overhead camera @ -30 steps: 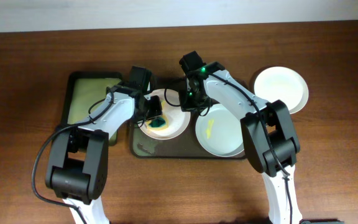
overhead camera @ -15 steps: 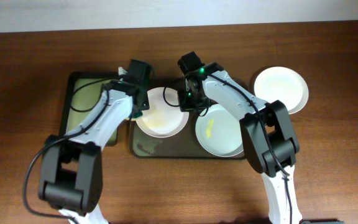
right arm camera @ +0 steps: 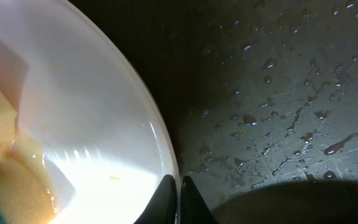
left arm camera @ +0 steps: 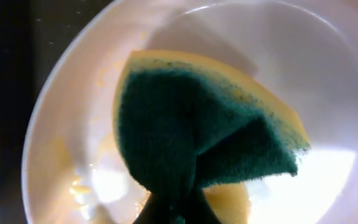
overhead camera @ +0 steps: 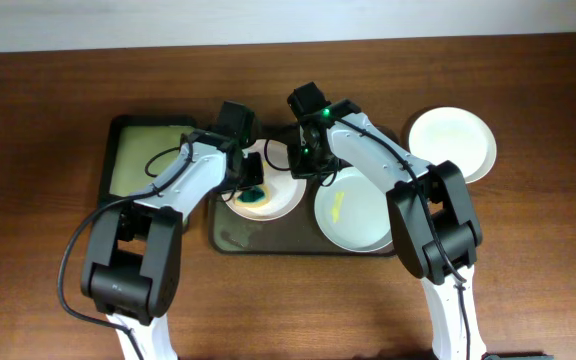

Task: Clean dirty plates on tray and stack at the side
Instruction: 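Scrub the pink plate with the sponge in the left gripper, then carry the pink plate with the right gripper onto the stacked plate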

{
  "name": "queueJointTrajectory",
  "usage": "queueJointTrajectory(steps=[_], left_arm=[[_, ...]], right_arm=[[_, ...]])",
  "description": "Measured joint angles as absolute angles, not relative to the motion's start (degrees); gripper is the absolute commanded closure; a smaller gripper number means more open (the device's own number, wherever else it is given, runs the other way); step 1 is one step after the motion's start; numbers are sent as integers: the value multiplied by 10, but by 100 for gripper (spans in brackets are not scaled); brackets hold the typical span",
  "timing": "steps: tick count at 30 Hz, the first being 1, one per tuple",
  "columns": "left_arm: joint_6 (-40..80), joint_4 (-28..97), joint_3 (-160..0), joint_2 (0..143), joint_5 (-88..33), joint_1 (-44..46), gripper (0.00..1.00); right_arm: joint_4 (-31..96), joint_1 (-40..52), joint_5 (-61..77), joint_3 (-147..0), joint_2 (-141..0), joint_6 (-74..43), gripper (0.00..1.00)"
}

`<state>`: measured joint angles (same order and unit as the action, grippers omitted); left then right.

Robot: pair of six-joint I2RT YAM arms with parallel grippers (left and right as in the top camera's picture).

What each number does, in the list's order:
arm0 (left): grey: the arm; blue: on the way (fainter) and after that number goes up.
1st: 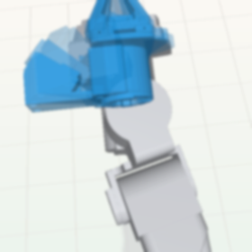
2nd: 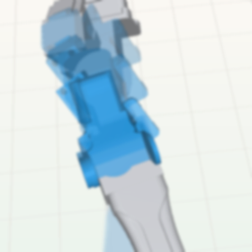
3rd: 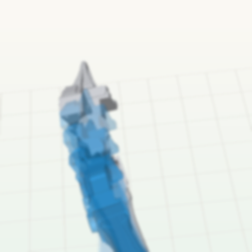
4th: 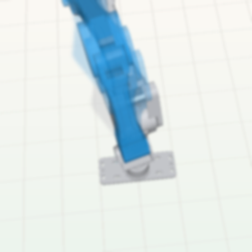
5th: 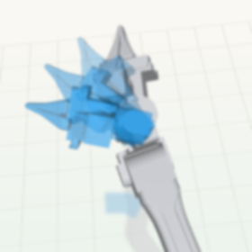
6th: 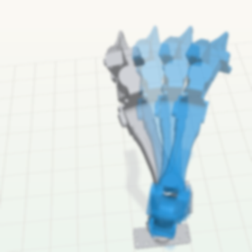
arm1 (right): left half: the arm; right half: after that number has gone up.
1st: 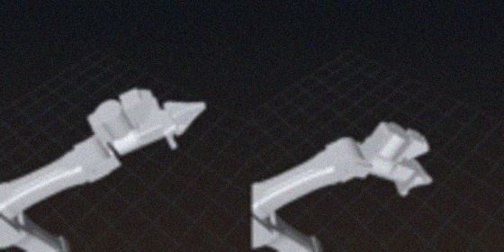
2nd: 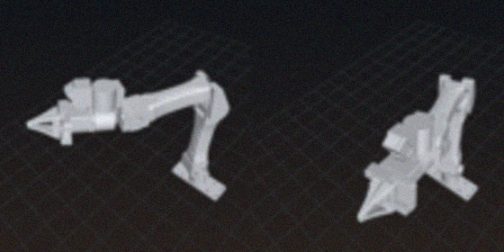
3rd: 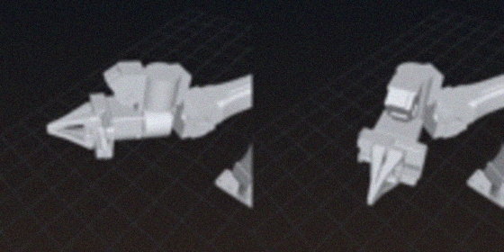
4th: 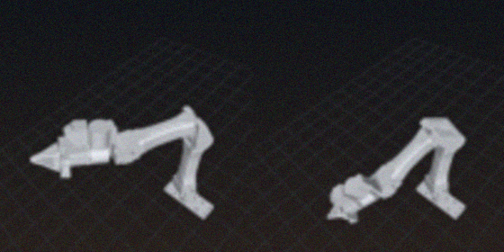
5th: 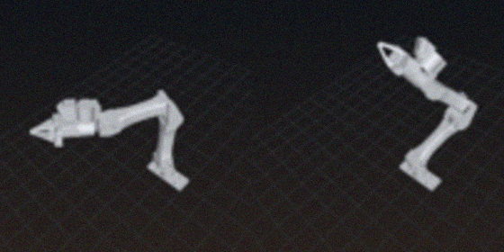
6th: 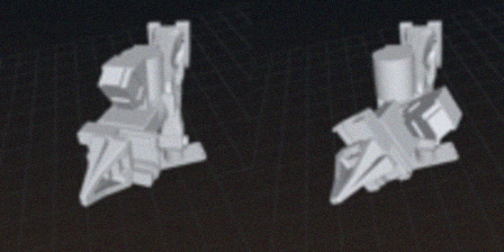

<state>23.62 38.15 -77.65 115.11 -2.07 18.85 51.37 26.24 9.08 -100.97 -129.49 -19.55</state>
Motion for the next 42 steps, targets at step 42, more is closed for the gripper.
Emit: queueJointTrajectory(steps=[42], left_arm=[[236,431,-755,1021,80,-56,100]], right_arm=[[464,503,-506,-1026,-1094,221,96]])
